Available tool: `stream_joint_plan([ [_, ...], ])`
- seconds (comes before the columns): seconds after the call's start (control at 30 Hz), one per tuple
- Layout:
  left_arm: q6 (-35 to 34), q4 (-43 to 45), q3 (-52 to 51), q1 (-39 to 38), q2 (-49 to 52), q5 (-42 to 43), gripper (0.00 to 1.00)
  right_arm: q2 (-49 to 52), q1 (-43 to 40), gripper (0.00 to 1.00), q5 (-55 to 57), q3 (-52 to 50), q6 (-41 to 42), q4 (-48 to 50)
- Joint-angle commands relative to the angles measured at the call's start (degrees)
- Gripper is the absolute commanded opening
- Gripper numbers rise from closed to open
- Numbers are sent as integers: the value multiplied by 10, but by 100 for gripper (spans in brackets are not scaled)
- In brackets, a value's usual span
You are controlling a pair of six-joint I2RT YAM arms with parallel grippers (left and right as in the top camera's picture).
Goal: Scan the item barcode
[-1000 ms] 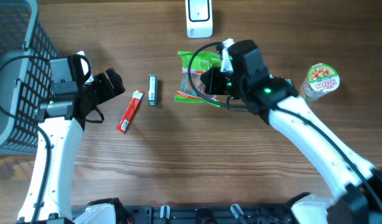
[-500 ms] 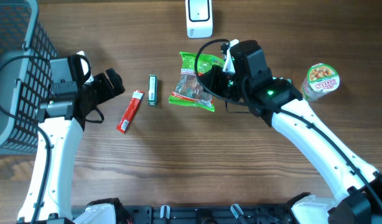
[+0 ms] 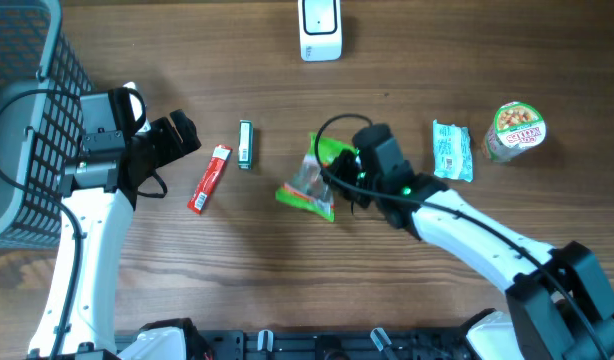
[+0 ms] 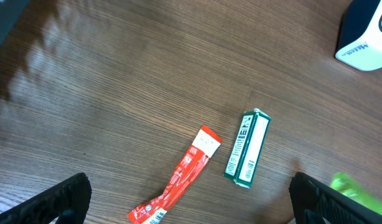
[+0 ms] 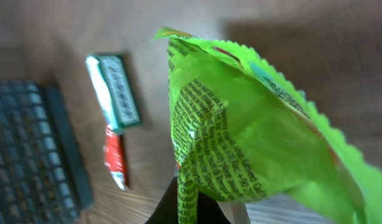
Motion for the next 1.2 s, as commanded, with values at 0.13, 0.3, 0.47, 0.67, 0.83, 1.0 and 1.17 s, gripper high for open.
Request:
stream_joint_plan([
  [0.13,1,2,7,-1,-1,4,100,11,5,54,11,-16,-1,14],
  [0.3,1,2,7,-1,-1,5,100,12,5,60,71,-17,-1,-15],
  [0.47,1,2,7,-1,-1,5,100,42,5,61,71,-17,2,-4],
  [0.67,1,2,7,-1,-1,5,100,125,5,56,3,-16,-3,75],
  [0.83,1,2,7,-1,-1,5,100,132,4,4,-18,-14,-83,115],
  [1.0,1,2,7,-1,-1,5,100,52,3,4,-34,-10,-198,111],
  [1.17,1,2,7,-1,-1,5,100,-71,2,4,-35,-10,-270,106],
])
